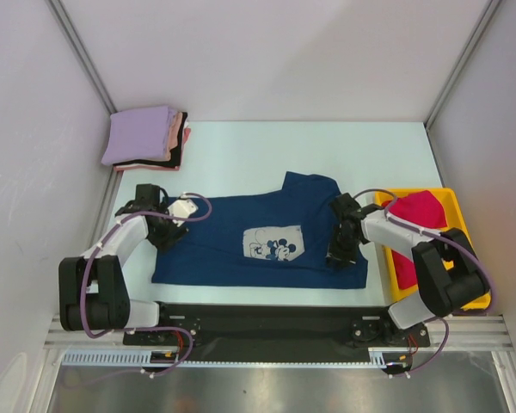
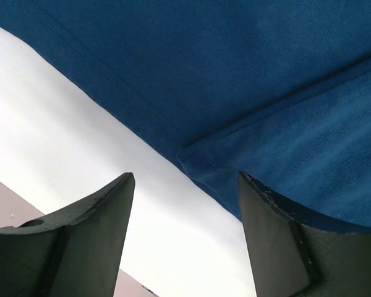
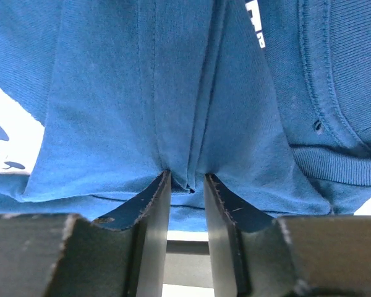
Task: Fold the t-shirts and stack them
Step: Fold the tshirt
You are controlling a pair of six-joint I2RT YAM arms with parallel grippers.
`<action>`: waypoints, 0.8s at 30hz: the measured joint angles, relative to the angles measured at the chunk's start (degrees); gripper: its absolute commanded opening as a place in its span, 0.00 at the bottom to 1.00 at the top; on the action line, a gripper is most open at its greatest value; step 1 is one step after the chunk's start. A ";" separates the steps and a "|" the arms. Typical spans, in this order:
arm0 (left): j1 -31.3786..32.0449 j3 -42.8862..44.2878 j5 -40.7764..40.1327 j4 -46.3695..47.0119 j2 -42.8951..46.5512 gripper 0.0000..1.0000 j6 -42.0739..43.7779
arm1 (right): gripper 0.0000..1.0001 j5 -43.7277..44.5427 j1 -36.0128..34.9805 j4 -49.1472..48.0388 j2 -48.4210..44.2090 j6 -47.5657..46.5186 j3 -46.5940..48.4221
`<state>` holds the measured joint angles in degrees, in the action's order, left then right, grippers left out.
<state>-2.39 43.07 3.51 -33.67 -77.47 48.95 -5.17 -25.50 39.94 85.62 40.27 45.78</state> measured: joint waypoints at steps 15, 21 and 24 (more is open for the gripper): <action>0.00 0.00 -0.31 0.00 0.00 0.72 0.02 | 0.21 0.17 -2.36 0.87 2.01 0.11 4.15; 0.00 0.00 -0.35 0.02 0.00 0.73 0.07 | 0.00 1.18 -2.40 1.46 3.32 -0.26 4.59; 0.00 0.00 -0.37 0.04 0.00 0.73 0.04 | 0.00 1.29 -2.45 1.99 3.34 -0.28 6.05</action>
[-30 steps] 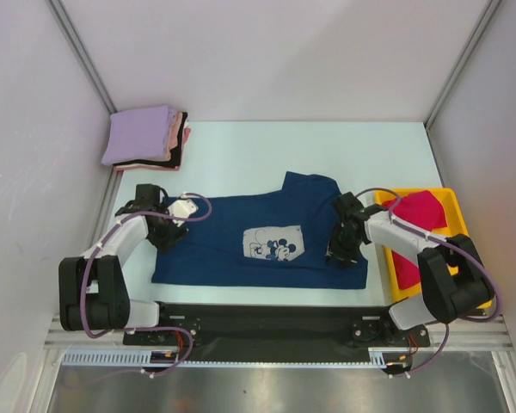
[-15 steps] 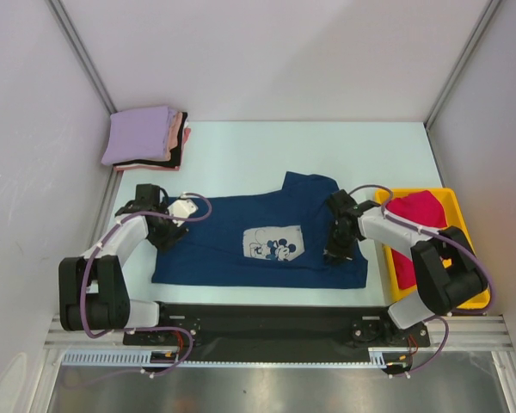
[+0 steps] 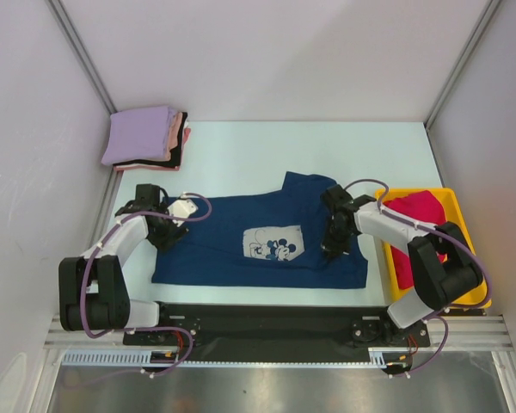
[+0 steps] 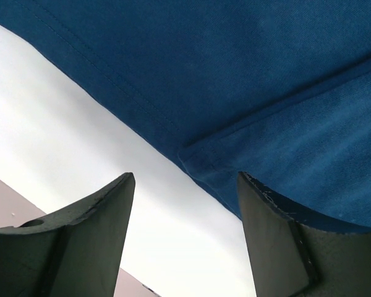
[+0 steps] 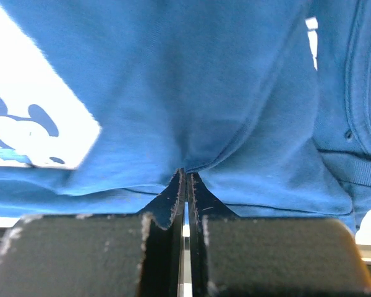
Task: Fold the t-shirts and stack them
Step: Fold the tshirt
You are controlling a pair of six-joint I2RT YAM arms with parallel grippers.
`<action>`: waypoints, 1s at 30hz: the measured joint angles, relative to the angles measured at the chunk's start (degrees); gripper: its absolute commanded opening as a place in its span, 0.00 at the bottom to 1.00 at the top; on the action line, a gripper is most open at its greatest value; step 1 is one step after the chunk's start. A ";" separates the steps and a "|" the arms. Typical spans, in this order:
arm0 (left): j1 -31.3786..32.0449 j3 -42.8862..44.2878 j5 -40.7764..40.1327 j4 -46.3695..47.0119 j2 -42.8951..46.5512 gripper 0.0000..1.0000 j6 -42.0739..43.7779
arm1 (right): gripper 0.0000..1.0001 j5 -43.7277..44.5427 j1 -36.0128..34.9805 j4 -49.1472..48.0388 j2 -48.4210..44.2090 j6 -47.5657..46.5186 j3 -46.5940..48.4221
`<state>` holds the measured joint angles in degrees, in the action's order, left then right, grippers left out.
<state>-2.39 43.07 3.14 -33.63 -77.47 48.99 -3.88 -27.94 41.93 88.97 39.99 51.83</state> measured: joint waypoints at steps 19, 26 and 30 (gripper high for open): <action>0.00 0.00 -1.42 2.47 0.00 0.73 -2.03 | 0.00 1.88 -4.13 -4.50 18.01 -2.58 19.63; 0.00 0.00 -1.46 2.80 -0.09 0.73 -2.05 | 0.00 1.66 -4.13 -6.62 21.07 -3.21 22.97; 0.00 0.00 -1.49 3.04 -0.35 0.73 -2.47 | 0.37 0.31 -4.07 -6.84 22.60 -3.58 24.22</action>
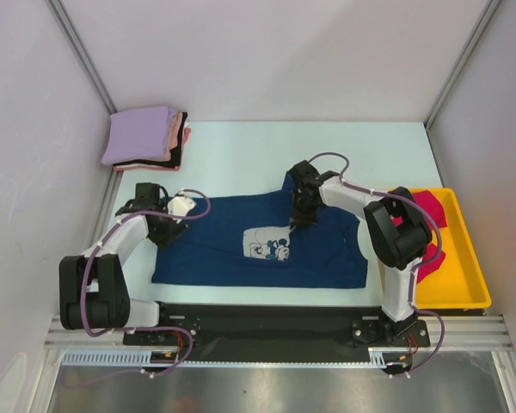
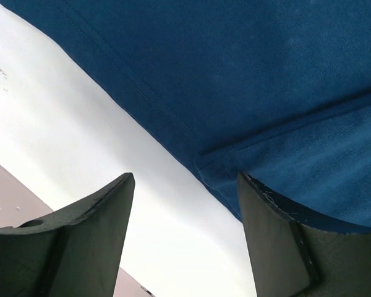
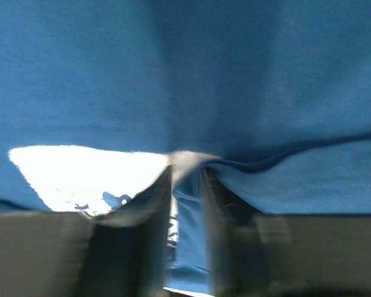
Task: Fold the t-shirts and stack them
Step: Fold the tshirt
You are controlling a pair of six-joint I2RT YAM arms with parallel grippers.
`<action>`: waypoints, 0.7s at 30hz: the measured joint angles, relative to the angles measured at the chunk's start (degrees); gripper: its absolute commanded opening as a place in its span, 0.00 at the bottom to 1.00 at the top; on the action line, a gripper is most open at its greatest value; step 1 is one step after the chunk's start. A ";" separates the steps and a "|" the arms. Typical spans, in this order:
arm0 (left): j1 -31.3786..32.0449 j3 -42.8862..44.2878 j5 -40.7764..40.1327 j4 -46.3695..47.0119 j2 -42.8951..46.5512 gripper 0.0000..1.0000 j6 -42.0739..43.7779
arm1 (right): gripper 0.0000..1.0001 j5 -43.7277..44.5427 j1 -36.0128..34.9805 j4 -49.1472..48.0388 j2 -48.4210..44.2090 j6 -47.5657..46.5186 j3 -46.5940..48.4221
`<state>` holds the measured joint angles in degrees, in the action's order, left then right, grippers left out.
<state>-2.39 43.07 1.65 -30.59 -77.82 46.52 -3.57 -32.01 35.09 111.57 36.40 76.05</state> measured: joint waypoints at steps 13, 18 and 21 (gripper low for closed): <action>-5.99 13.46 2.25 3.26 -5.01 0.72 -21.51 | 0.73 -3.54 9.92 1.70 -0.68 -7.50 14.53; -6.54 20.11 2.43 4.26 -12.76 0.71 -30.10 | 0.59 -1.90 21.24 3.82 6.12 -8.22 25.94; -6.54 22.25 2.62 4.04 -17.84 0.71 -32.94 | 0.58 -1.40 24.26 4.52 12.61 -8.26 33.11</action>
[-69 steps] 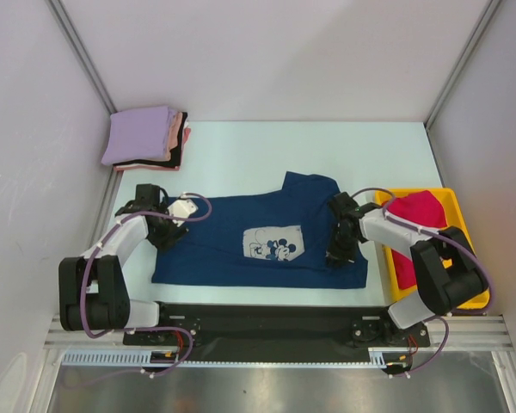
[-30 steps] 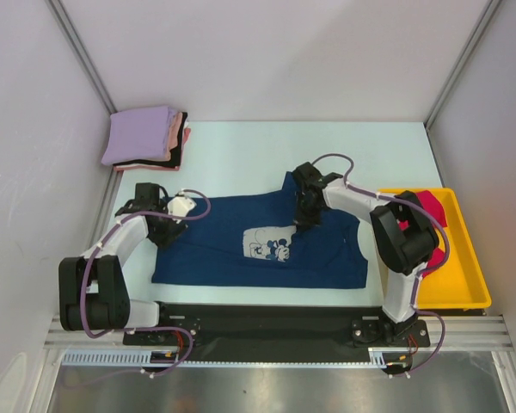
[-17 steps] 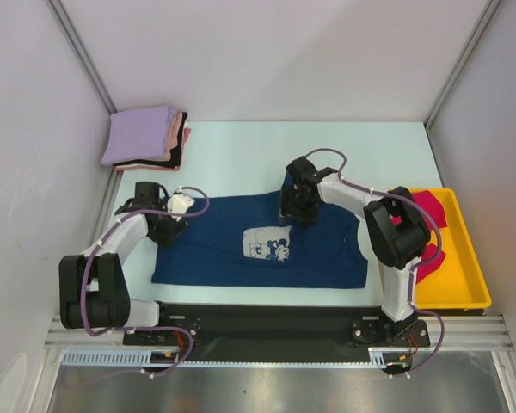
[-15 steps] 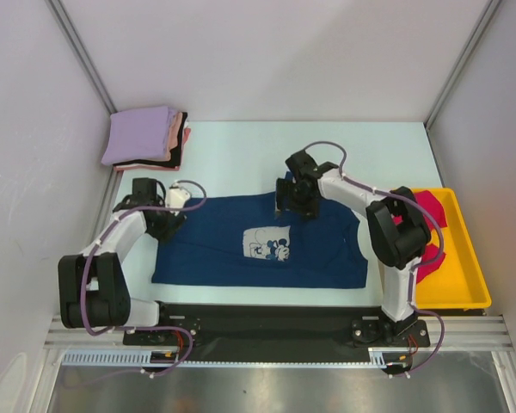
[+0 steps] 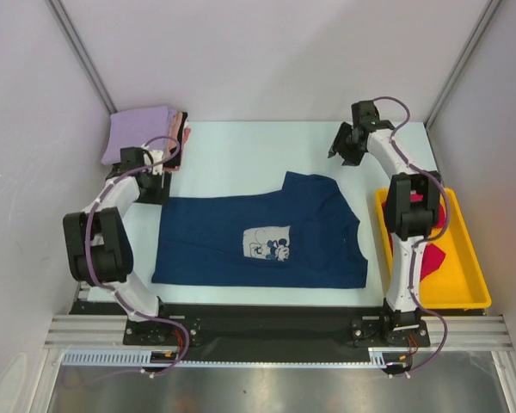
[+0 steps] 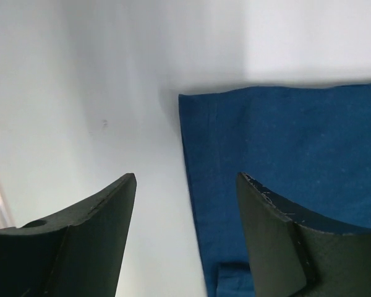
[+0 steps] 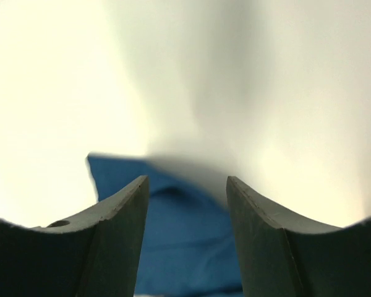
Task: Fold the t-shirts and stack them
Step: Fold the tshirt
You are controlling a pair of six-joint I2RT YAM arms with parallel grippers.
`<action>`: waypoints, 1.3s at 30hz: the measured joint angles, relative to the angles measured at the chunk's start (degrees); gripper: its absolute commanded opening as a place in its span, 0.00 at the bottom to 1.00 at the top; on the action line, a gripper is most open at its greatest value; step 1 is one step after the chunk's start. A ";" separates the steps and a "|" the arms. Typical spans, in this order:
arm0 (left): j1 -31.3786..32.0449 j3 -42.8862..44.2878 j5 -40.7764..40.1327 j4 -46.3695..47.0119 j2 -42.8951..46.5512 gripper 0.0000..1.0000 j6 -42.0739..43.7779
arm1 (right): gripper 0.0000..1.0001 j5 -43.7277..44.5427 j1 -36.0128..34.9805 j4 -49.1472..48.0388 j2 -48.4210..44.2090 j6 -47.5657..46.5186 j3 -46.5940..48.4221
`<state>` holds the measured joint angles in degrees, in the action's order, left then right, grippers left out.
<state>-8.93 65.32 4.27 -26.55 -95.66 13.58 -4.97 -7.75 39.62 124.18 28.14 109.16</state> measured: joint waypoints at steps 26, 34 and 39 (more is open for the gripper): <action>-0.46 8.33 10.21 -0.52 -15.26 0.00 -2.89 | 0.00 -10.88 -1.90 6.19 15.85 -0.31 11.87; -0.46 7.80 13.14 1.31 -14.49 0.00 -2.40 | 0.00 -9.20 -1.73 6.86 11.63 -1.75 10.34; -0.46 3.74 14.03 3.10 -5.90 0.01 -0.33 | 0.00 -7.34 -1.90 3.48 -4.85 -3.52 -2.62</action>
<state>-9.39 69.06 18.31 -23.44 -101.56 13.26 -12.32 -9.65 43.09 119.33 24.62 106.54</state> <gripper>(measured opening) 0.011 0.010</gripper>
